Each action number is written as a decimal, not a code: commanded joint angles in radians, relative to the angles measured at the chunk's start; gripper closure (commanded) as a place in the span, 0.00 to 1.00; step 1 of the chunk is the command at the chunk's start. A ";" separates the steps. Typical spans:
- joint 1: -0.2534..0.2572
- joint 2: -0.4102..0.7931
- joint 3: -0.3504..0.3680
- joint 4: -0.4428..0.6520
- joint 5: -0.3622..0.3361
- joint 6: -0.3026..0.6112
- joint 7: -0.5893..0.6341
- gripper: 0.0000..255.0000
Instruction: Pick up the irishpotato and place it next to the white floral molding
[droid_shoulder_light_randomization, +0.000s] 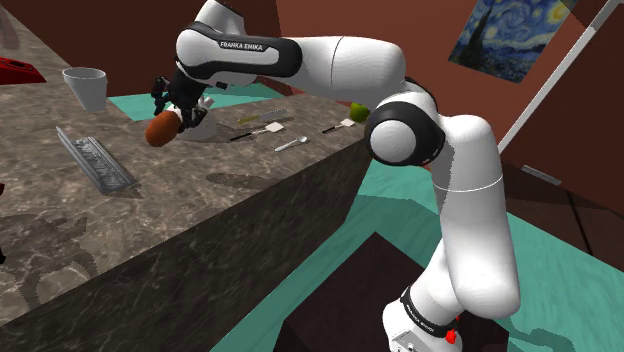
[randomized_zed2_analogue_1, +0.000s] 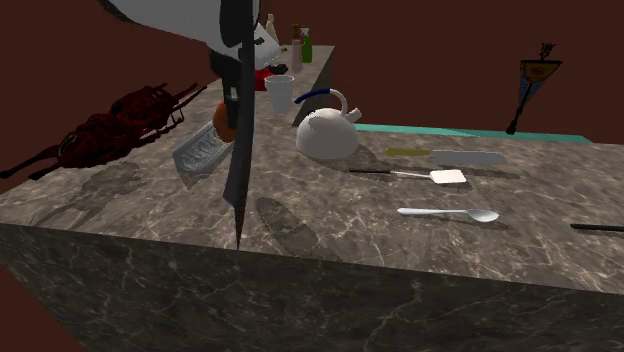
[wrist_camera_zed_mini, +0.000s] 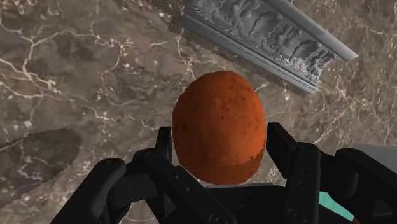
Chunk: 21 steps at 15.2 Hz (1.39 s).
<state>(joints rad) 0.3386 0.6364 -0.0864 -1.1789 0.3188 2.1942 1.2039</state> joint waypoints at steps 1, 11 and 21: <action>0.028 0.074 0.000 0.126 -0.019 -0.042 0.056 1.00; 0.042 0.122 0.006 0.088 -0.012 0.046 0.049 1.00; 0.041 0.155 0.018 0.011 0.006 0.154 0.018 1.00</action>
<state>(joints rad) 0.3797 0.7885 -0.0697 -1.1615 0.3234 2.3378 1.2244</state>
